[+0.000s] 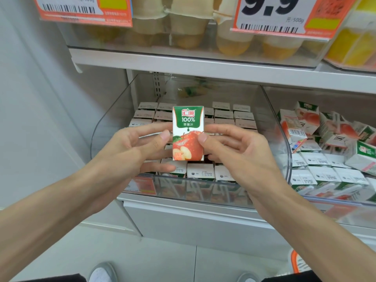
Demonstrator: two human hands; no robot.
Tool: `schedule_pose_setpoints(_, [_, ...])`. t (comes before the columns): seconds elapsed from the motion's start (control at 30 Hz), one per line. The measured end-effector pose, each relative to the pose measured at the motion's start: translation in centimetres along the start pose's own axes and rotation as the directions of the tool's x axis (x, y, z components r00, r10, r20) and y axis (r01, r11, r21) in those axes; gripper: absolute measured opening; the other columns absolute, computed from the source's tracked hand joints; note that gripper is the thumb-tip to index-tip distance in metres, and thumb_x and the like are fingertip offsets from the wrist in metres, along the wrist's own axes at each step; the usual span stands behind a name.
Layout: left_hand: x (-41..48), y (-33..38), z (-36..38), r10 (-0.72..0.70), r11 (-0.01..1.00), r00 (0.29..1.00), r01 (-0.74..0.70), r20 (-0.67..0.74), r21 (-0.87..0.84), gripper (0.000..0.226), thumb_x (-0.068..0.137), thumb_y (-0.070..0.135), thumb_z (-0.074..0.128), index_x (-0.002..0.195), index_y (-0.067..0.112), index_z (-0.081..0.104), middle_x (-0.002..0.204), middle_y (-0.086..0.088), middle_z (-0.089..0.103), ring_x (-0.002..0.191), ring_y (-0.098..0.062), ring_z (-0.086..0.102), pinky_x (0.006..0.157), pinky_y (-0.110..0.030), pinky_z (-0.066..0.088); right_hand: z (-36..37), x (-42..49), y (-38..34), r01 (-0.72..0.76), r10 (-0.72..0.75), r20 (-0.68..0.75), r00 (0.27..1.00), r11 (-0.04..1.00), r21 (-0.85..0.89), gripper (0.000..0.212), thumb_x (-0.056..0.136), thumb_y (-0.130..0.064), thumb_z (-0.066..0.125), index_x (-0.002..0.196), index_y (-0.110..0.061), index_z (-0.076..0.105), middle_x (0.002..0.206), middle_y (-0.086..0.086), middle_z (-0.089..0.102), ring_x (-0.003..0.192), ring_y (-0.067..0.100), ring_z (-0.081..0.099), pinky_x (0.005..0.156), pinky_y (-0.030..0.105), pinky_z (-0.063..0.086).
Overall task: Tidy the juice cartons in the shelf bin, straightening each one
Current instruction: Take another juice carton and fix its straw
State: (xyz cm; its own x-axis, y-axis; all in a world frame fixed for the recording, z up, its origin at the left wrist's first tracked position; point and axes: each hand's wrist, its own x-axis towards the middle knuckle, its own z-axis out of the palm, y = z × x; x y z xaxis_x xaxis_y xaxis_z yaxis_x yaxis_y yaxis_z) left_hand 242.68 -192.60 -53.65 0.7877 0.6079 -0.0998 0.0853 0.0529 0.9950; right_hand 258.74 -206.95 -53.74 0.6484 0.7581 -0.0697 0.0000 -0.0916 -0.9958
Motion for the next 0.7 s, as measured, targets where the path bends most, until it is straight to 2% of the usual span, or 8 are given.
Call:
schedule_pose_setpoints(0.07, [0.03,0.01,-0.13,0.020,1.000,1.000,-0.019,-0.024,0.025,0.034,0.098,0.023,0.065,0.131,0.024,0.071,0.119,0.001,0.080,0.105,-0.015,0.077,0.066,-0.020,0.059,-0.09,-0.13,-0.11,-0.026,0.025,0.026,0.999,0.999,0.036,0.016,0.096,-0.025,0.076,0.111,-0.020,0.077,0.094,-0.002,0.083,0.091,0.012,0.079,0.087,0.024,0.060])
schedule_pose_setpoints(0.17, [0.08,-0.13,-0.12,0.040,0.998,0.999,-0.039,-0.033,0.047,0.037,0.094,0.024,0.070,0.131,0.024,0.070,0.121,0.000,0.079,0.094,-0.011,0.072,0.064,-0.020,0.057,0.17,-0.28,0.00,-0.041,0.037,0.065,0.997,0.997,0.063,0.013,0.102,-0.021,0.069,0.112,-0.017,0.075,0.095,0.002,0.083,0.096,0.022,0.080,0.095,0.033,0.061])
schedule_pose_setpoints(0.27, [0.12,-0.20,-0.01,0.044,0.998,0.999,-0.043,-0.019,0.037,0.042,0.093,0.024,0.071,0.135,0.027,0.068,0.121,-0.001,0.079,0.093,-0.011,0.072,0.065,-0.021,0.057,0.30,-0.47,-0.19,-0.037,0.029,0.114,0.993,0.997,0.071,0.015,0.098,-0.024,0.072,0.111,-0.017,0.074,0.097,0.002,0.083,0.097,0.019,0.079,0.093,0.029,0.061])
schedule_pose_setpoints(0.33, [0.16,-0.25,0.00,0.051,0.998,0.999,-0.051,-0.007,0.041,0.042,0.094,0.024,0.069,0.136,0.026,0.068,0.123,0.002,0.078,0.098,-0.012,0.073,0.068,-0.021,0.058,0.33,-0.58,-0.29,-0.033,0.022,0.138,0.990,0.996,0.079,0.025,0.091,-0.028,0.078,0.113,-0.017,0.073,0.101,0.001,0.083,0.097,0.016,0.079,0.093,0.027,0.061])
schedule_pose_setpoints(0.43, [0.11,-0.32,-0.05,0.066,0.993,0.996,-0.071,0.060,0.090,0.035,0.100,0.023,0.063,0.135,0.027,0.071,0.128,0.007,0.076,0.111,-0.011,0.073,0.078,-0.021,0.060,0.36,-0.57,-0.07,-0.011,0.000,0.160,0.987,0.998,0.069,0.040,0.081,-0.031,0.083,0.116,-0.016,0.071,0.106,0.000,0.082,0.098,0.016,0.080,0.096,0.031,0.061])
schedule_pose_setpoints(0.57, [-0.22,-0.23,0.03,0.069,0.987,0.977,-0.096,0.202,0.130,0.037,0.108,0.023,0.051,0.143,0.030,0.063,0.138,0.012,0.071,0.127,-0.013,0.068,0.105,-0.023,0.053,0.12,-0.46,-0.05,0.007,-0.013,0.197,0.980,1.000,0.028,0.046,0.077,-0.034,0.085,0.120,-0.023,0.072,0.112,-0.003,0.081,0.103,0.015,0.078,0.100,0.036,0.061])
schedule_pose_setpoints(0.63, [-0.38,-0.31,0.27,0.056,0.988,0.975,-0.085,0.217,0.130,0.036,0.108,0.022,0.050,0.141,0.027,0.064,0.137,0.013,0.071,0.129,-0.010,0.067,0.107,-0.021,0.050,0.02,-0.37,0.04,0.059,-0.050,0.189,0.981,0.997,-0.045,0.049,0.072,-0.042,0.087,0.119,-0.030,0.075,0.114,-0.008,0.079,0.106,0.009,0.075,0.098,0.034,0.060])
schedule_pose_setpoints(0.7, [-0.45,-0.39,0.52,0.042,0.990,0.976,-0.070,0.211,0.126,0.035,0.107,0.020,0.052,0.138,0.027,0.066,0.134,0.014,0.072,0.128,-0.007,0.066,0.107,-0.018,0.049,-0.01,-0.26,0.15,0.098,-0.081,0.159,0.984,0.990,-0.098,0.050,0.066,-0.047,0.088,0.114,-0.035,0.078,0.109,-0.006,0.078,0.101,0.005,0.073,0.091,0.029,0.062])
